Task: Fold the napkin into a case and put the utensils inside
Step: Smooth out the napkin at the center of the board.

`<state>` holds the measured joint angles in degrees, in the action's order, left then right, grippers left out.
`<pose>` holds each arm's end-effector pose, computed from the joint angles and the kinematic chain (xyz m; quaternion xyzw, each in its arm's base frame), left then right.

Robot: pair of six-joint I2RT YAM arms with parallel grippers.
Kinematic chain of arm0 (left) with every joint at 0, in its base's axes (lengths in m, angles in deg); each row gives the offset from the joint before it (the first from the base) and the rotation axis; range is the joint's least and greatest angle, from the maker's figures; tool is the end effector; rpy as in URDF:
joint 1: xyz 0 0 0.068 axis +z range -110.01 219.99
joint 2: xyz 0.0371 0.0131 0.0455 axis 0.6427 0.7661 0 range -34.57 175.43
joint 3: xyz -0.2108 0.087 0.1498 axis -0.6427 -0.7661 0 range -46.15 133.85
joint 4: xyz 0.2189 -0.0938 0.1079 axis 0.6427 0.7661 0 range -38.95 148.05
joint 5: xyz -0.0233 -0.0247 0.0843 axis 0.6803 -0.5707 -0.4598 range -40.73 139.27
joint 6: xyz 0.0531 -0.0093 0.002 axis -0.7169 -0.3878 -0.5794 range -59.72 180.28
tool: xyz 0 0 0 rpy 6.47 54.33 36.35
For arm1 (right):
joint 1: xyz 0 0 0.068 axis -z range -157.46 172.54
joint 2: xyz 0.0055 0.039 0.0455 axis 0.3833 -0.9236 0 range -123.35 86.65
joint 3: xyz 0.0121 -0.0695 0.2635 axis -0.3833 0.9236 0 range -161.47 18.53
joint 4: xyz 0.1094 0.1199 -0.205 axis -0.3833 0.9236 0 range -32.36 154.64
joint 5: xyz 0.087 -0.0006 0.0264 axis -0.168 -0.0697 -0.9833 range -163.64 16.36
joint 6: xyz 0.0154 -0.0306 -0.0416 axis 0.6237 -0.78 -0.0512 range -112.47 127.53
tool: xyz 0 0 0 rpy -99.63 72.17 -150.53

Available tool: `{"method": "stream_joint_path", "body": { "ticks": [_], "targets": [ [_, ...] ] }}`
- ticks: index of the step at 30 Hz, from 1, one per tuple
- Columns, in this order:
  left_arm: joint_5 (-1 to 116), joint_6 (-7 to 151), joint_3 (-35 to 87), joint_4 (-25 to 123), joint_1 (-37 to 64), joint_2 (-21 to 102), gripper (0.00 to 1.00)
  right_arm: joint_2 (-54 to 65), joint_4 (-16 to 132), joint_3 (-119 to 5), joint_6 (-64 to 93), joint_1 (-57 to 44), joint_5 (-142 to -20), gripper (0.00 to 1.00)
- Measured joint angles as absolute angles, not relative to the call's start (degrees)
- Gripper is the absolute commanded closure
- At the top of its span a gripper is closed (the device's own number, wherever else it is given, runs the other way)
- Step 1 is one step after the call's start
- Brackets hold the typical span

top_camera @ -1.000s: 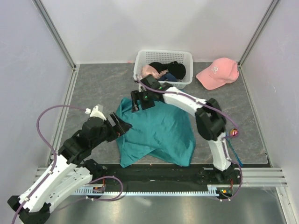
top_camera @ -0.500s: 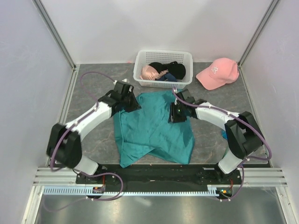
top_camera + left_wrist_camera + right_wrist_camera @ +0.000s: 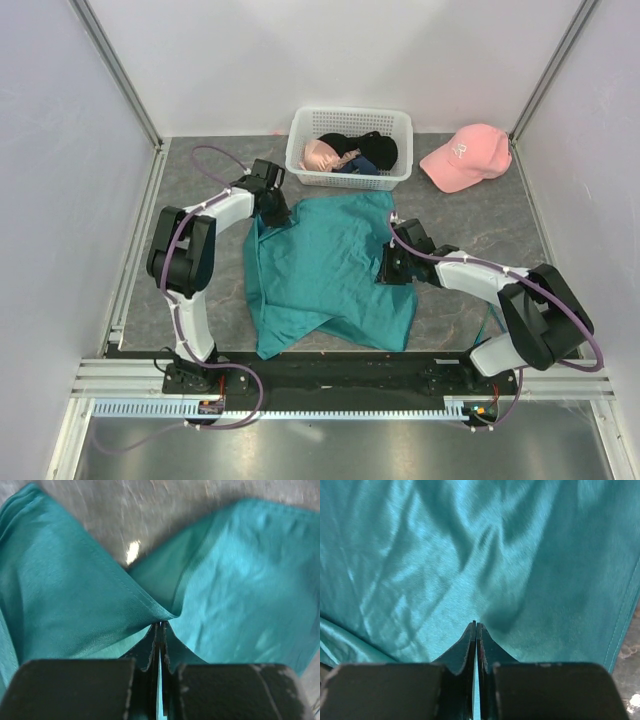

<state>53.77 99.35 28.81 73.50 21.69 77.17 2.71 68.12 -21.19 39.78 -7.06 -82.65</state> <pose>0.3845 -0.1301 0.1660 -0.1634 0.9495 -0.1605 0.2144 0.2344 0.1395 0.1591 -0.0018 0.9503 0.2196 0.2208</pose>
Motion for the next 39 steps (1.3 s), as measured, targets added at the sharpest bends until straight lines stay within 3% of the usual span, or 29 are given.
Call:
{"method": "stream_joint_path", "body": {
  "ticks": [11, 15, 22, 25, 32, 39],
  "targets": [
    [50.40, 96.26, 45.84, 81.77, 32.90, 88.28, 0.98, 6.23, 66.19, -17.57, 42.06, -6.39, -80.82, 0.95],
    [48.32, 93.99, 48.18, 83.89, 36.88, 86.64, 0.88, 6.25, 65.78, -17.54, 42.06, -6.36, -80.90, 0.94],
    [54.20, 93.64, 32.72, 80.41, 35.35, 69.59, 0.89, 2.03, 65.30, -22.48, 39.63, -6.32, -82.89, 0.72],
    [57.63, 94.56, 23.72, 77.48, 34.21, 65.26, 0.89, -3.48, 64.75, -28.52, 38.45, -6.32, -83.90, 0.68],
    [59.91, 95.63, 16.24, 75.58, 27.52, 69.55, 0.90, -14.08, 62.48, -36.63, 37.33, -6.30, -83.61, 0.67],
    [61.37, 95.83, 21.58, 73.42, 25.34, 74.44, 0.89, -9.18, 57.82, -28.23, 40.74, -5.75, -79.48, 0.68]
  ]
}}
